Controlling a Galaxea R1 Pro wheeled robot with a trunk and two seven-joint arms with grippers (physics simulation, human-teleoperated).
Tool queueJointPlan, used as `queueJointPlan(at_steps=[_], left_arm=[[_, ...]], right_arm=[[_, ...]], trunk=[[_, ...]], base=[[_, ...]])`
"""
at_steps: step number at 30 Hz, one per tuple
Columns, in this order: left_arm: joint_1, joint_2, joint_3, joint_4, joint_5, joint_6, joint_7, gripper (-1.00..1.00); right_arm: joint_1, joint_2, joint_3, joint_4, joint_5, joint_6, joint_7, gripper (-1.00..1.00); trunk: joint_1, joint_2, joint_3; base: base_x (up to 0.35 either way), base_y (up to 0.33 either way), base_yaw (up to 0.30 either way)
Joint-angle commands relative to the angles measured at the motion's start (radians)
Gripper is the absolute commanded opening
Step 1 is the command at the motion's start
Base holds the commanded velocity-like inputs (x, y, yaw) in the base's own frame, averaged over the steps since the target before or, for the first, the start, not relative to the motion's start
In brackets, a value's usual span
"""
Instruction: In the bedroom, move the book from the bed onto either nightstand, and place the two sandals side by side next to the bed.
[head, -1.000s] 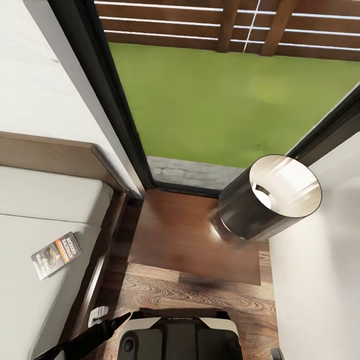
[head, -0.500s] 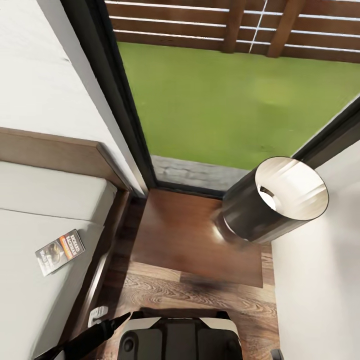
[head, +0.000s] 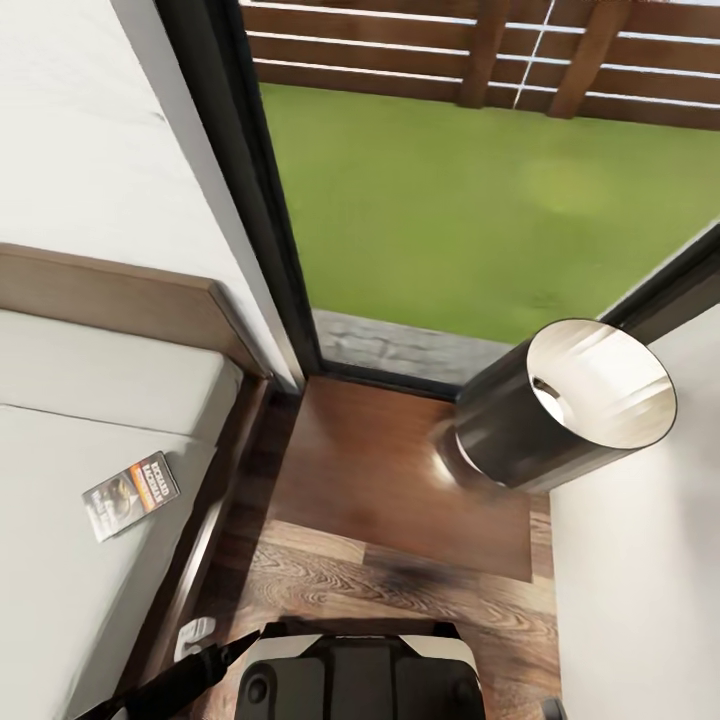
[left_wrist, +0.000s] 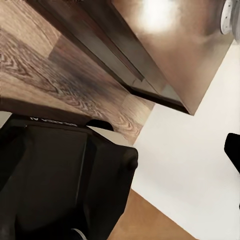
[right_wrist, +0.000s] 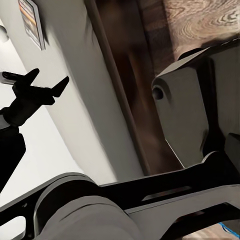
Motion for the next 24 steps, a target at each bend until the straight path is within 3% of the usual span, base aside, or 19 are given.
queueJointPlan(at_steps=[1, 11, 24], left_arm=[[-0.001, 0.0, 0.001, 0.0, 0.003, 0.006, -0.004, 1.0], [-0.001, 0.0, 0.001, 0.001, 0.003, 0.004, -0.004, 1.0], [-0.001, 0.0, 0.001, 0.002, 0.002, 0.004, -0.004, 1.0]], right_arm=[[0.0, 0.0, 0.008, 0.0, -0.01, 0.01, 0.003, 1.0], [0.0, 0.0, 0.008, 0.0, -0.01, 0.01, -0.041, 1.0], [0.0, 0.0, 0.008, 0.0, -0.01, 0.011, -0.045, 1.0]], trunk=[[0.001, -0.001, -0.001], [0.001, -0.001, -0.001], [0.001, -0.001, -0.001]], base=[[0.0, 0.0, 0.236], [0.0, 0.0, 0.28], [0.0, 0.0, 0.287]])
